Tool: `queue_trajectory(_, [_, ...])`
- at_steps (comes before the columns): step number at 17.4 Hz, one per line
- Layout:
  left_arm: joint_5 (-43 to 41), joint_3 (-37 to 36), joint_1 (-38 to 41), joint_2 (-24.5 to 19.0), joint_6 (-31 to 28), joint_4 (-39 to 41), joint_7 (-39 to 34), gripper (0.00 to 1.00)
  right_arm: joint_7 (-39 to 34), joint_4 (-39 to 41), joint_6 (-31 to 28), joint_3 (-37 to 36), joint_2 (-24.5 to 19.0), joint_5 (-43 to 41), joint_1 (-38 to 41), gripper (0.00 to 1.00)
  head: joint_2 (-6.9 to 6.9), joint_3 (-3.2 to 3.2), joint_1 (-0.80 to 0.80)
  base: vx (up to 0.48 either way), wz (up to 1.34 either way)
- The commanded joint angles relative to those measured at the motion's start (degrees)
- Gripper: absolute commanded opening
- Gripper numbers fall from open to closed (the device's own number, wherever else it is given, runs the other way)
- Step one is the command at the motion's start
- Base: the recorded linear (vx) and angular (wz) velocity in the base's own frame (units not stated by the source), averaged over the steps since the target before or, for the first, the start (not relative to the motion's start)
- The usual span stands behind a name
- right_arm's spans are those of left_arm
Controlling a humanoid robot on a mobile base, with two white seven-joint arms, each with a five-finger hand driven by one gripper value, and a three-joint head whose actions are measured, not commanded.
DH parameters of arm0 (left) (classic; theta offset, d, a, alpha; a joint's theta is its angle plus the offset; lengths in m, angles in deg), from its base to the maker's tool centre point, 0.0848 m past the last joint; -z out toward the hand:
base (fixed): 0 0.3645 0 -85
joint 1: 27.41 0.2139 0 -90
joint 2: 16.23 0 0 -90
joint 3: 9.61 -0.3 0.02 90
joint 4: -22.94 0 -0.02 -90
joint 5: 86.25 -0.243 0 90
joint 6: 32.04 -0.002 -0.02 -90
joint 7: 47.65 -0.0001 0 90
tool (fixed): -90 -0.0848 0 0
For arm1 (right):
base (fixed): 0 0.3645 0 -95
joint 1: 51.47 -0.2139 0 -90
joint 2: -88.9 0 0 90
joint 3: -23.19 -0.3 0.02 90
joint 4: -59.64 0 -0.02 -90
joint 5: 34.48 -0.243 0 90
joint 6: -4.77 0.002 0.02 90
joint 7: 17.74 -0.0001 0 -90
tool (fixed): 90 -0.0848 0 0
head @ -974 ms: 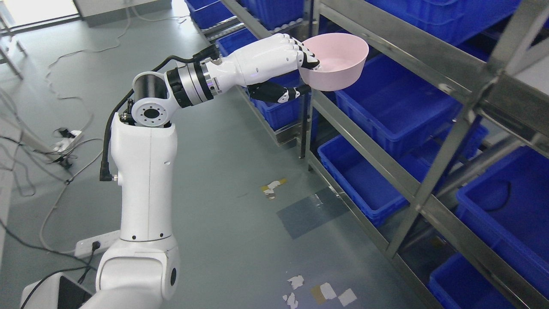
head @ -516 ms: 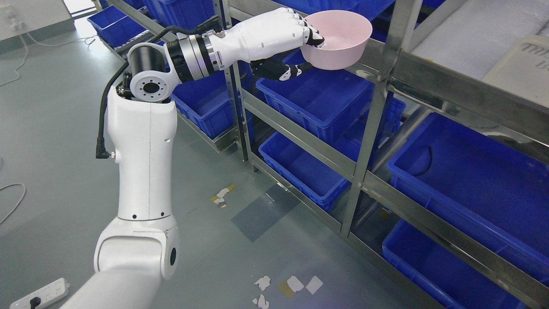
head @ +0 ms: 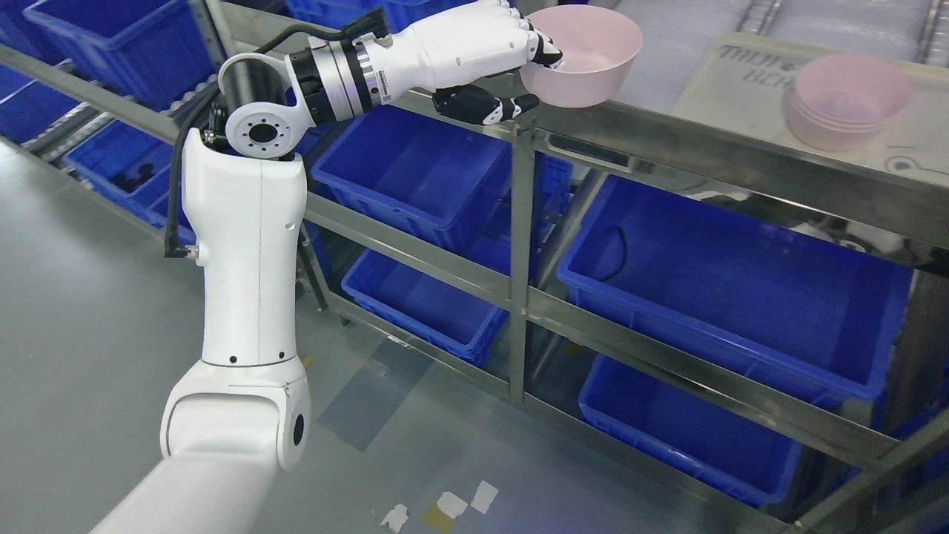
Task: Stack pink IKEA bowl on shelf middle layer
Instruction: 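Hold the bowl raised in the left hand while driving to the other shelf, then move the held bowl over the stack of pink bowls on the tray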
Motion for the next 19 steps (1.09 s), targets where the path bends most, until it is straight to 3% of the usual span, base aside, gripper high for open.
queue_trajectory(1, [-0.84, -1.18, -2.50, -1.00, -0.02, -2.49, -0.01, 0.02, -0.05, 1.00, -0.02, 0.00, 1.00, 0.00, 1.32, 1.00, 0.00, 0.00, 0.00, 0.057, -0.63])
queue_trajectory(5, [-3.29, -0.39, -5.40, -1.00, -0.02, -3.46, 0.08, 0.02, -0.05, 1.00, -0.02, 0.00, 1.00, 0.00, 1.32, 1.00, 0.00, 0.00, 0.00, 0.067, -0.67])
queue_trajectory(14, [-17.97, -0.39, -5.40, -1.00, -0.02, -6.45, 0.52, 0.02, -0.05, 1.00, -0.02, 0.00, 1.00, 0.00, 1.32, 1.00, 0.00, 0.00, 0.00, 0.094, -0.58])
queue_trajectory(19, [-18.51, -0.65, -4.70, -1.76, -0.02, -6.71, 0.35, 0.02, -0.05, 1.00, -0.02, 0.00, 1.00, 0.00, 1.32, 1.00, -0.03, 0.00, 0.00, 0.056, -0.17])
